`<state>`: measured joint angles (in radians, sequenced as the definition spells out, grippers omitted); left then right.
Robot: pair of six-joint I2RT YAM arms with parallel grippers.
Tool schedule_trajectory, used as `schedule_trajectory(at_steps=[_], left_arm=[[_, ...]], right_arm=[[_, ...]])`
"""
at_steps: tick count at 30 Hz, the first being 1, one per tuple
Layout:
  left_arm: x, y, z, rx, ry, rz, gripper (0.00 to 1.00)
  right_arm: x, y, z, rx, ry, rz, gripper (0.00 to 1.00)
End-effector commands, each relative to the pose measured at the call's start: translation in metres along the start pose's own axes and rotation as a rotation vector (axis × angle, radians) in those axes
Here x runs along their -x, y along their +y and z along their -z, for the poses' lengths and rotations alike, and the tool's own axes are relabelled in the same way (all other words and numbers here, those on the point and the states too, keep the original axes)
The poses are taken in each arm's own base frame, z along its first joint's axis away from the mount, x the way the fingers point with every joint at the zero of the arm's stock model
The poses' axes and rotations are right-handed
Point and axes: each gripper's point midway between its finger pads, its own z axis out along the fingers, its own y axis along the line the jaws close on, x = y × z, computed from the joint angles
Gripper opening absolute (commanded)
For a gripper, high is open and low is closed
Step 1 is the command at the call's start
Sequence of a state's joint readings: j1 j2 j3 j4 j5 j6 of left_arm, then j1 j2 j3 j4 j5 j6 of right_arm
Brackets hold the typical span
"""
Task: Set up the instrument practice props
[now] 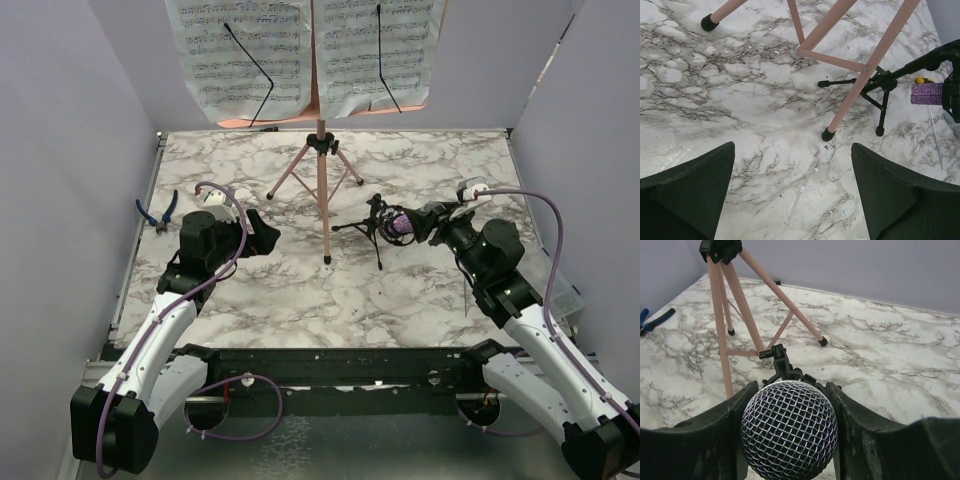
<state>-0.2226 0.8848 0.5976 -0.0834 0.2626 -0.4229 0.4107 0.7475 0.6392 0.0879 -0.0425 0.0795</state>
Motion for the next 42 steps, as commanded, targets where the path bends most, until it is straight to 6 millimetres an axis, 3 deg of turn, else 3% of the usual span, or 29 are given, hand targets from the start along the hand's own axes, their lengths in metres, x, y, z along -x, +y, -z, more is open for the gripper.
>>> schedule_trajectory(at_steps=[1, 12, 18, 24, 28, 35, 39, 42], left_arm=[[-0.001, -0.003, -0.001, -0.025, -0.004, 0.005, 0.99], [0.0, -0.003, 0.0, -0.03, -0.008, 0.004, 0.99], [0.001, -0.003, 0.0, -0.031, -0.012, 0.004, 0.99], [0.001, -0.003, 0.0, -0.034, -0.011, 0.003, 0.99], [0.003, -0.004, 0.001, -0.035, -0.019, -0.001, 0.99], [0.004, -0.003, 0.002, -0.035, -0.035, 0.0, 0.99], [0.005, -0.004, 0.002, -0.038, -0.038, 0.001, 0.99], [0.004, -0.004, 0.002, -0.039, -0.037, 0.005, 0.99]], right_arm=[[-0.018, 0.002, -0.01, 0.016, 0.03, -0.023, 0.01], [-0.044, -0.002, -0.034, -0.001, 0.125, -0.045, 0.01], [-0.033, 0.001, -0.033, 0.008, 0.11, -0.053, 0.09], [-0.012, 0.004, -0.035, 0.01, 0.091, -0.082, 0.31], [-0.005, 0.007, -0.039, 0.012, 0.106, -0.114, 0.58], [0.003, 0.016, -0.047, 0.043, 0.137, -0.169, 0.87], [0.008, 0.021, -0.054, 0.062, 0.15, -0.191, 0.98], [0.006, 0.023, -0.059, 0.068, 0.181, -0.21, 1.0]])
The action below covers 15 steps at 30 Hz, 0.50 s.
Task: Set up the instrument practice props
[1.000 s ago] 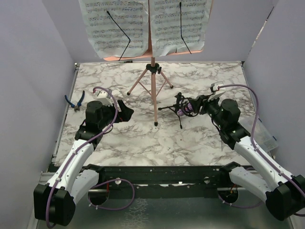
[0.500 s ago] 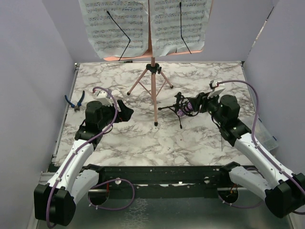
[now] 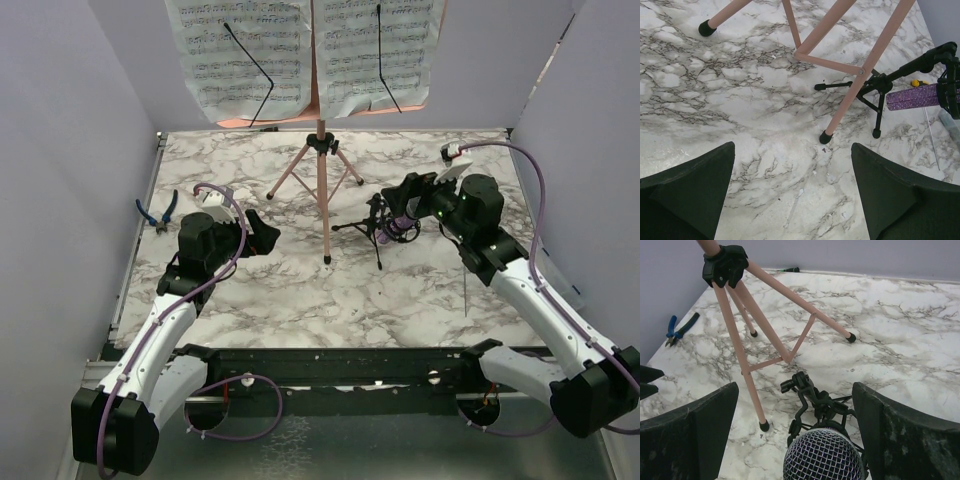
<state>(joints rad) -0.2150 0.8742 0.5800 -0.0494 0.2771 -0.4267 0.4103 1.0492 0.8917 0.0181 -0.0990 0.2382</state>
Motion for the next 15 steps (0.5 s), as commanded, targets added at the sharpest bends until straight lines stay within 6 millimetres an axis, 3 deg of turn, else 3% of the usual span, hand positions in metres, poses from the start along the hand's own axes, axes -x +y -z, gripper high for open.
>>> schedule_trajectory(at_steps=[1, 11, 15], left_arm=[[0.001, -0.003, 0.001, -0.023, -0.015, 0.007, 0.99], [0.002, -0.004, 0.003, -0.026, -0.023, 0.008, 0.99], [0.003, -0.003, 0.003, -0.023, -0.027, 0.007, 0.99]], right_arm=[[-0.004, 0.007, -0.007, 0.028, 0.06, -0.048, 1.0], [0.002, -0.004, -0.029, -0.03, 0.07, -0.082, 1.0], [0.009, 0.001, -0.032, -0.002, 0.071, -0.085, 1.0]])
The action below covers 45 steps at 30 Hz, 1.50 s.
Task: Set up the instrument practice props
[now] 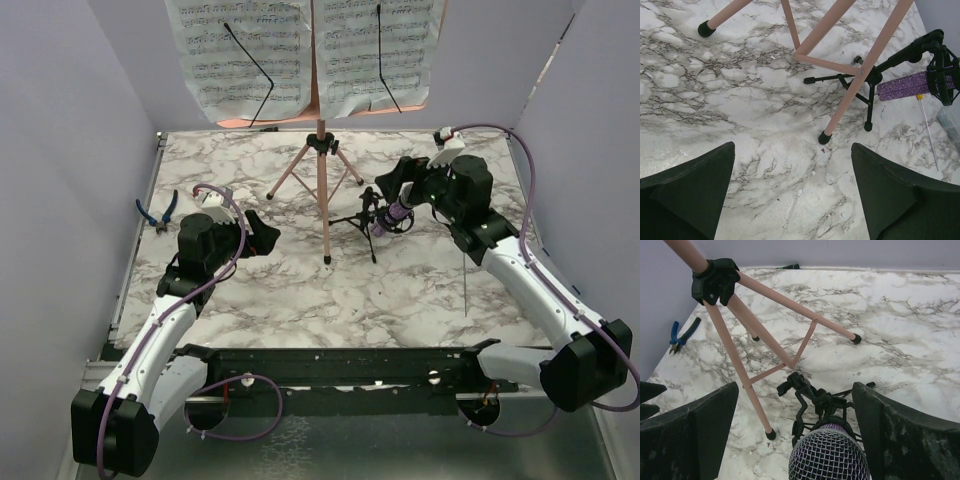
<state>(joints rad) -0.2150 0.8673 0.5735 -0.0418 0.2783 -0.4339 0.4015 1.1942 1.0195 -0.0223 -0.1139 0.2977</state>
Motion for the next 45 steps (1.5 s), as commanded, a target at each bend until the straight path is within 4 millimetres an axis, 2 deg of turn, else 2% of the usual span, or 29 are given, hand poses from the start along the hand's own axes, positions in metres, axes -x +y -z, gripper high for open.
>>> schedule_trajectory(at_steps=[1, 10, 14, 18, 21, 25, 32, 35, 38, 42, 45], left_arm=[[0.002, -0.002, 0.002, -0.017, -0.021, 0.002, 0.99], [0.003, -0.002, 0.002, -0.018, -0.023, 0.001, 0.99], [0.003, -0.001, 0.002, -0.017, -0.027, 0.002, 0.99], [0.003, -0.001, 0.003, -0.016, -0.031, 0.001, 0.99], [0.004, -0.001, 0.004, -0.013, -0.037, -0.003, 0.99], [0.005, 0.0, 0.004, -0.006, -0.043, -0.006, 0.99], [0.015, 0.003, 0.008, 0.016, -0.089, -0.047, 0.99], [0.022, 0.007, 0.01, 0.047, -0.118, -0.043, 0.99], [0.038, 0.01, 0.012, 0.083, -0.194, -0.015, 0.99], [0.054, 0.017, 0.016, 0.119, -0.308, 0.018, 0.99], [0.063, 0.028, 0.021, 0.157, -0.417, 0.04, 0.99]], right_arm=[[0.007, 0.004, -0.001, 0.013, 0.01, -0.016, 1.0], [0.037, -0.002, 0.02, -0.051, -0.091, 0.011, 1.0], [0.039, -0.012, 0.017, -0.085, -0.08, 0.014, 1.0], [0.038, -0.019, 0.01, -0.036, -0.047, -0.044, 1.0], [0.037, -0.034, 0.006, -0.027, -0.037, -0.091, 1.0], [0.034, -0.064, 0.004, -0.036, -0.029, -0.177, 1.0], [-0.001, -0.12, 0.018, -0.089, -0.015, -0.361, 1.0], [-0.023, -0.145, 0.029, -0.196, -0.014, -0.392, 1.0], [-0.048, -0.171, 0.044, -0.357, -0.013, -0.395, 1.0], [-0.077, -0.193, 0.065, -0.512, -0.037, -0.401, 1.0], [-0.089, -0.204, 0.079, -0.596, -0.061, -0.39, 1.0]])
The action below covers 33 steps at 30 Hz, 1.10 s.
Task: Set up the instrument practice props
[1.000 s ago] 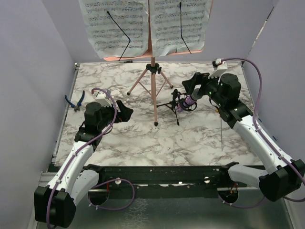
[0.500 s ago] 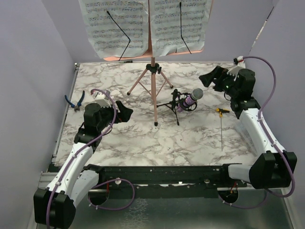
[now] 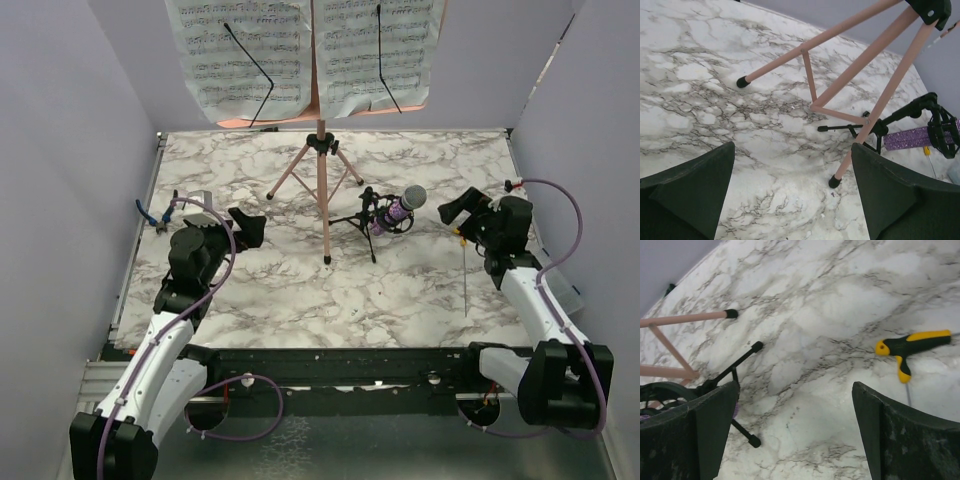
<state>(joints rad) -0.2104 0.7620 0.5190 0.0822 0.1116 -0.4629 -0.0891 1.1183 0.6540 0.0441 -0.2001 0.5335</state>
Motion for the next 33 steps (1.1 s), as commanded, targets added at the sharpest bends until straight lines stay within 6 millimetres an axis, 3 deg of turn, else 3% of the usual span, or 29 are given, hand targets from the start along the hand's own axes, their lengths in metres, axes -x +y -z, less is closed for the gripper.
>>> schedule_trajectory(at_steps=[1, 8, 15, 24, 25, 29, 33], left_arm=[[0.027, 0.024, 0.003, 0.106, -0.224, 0.048, 0.99], [0.03, 0.1, 0.034, 0.437, -0.485, 0.094, 0.99], [0.012, 0.14, 0.062, 0.602, -0.573, 0.016, 0.99], [-0.014, 0.158, 0.053, 0.661, -0.473, -0.137, 0.99], [-0.024, 0.164, 0.054, 0.674, -0.449, -0.161, 0.99], [-0.023, 0.158, 0.052, 0.619, -0.472, -0.222, 0.99], [-0.027, 0.152, 0.037, 0.564, -0.426, -0.289, 0.99]], right_arm=[[0.008, -0.034, 0.01, -0.154, -0.125, 0.011, 1.0], [0.013, -0.059, 0.028, -0.242, -0.242, 0.142, 1.0], [0.012, -0.061, 0.042, -0.168, -0.424, 0.227, 1.0], [0.009, -0.079, 0.053, -0.191, -0.586, 0.281, 1.0], [0.008, -0.082, 0.053, -0.198, -0.59, 0.28, 1.0], [0.001, -0.086, 0.044, -0.204, -0.556, 0.283, 1.0], [-0.002, -0.089, 0.035, -0.202, -0.55, 0.277, 1.0]])
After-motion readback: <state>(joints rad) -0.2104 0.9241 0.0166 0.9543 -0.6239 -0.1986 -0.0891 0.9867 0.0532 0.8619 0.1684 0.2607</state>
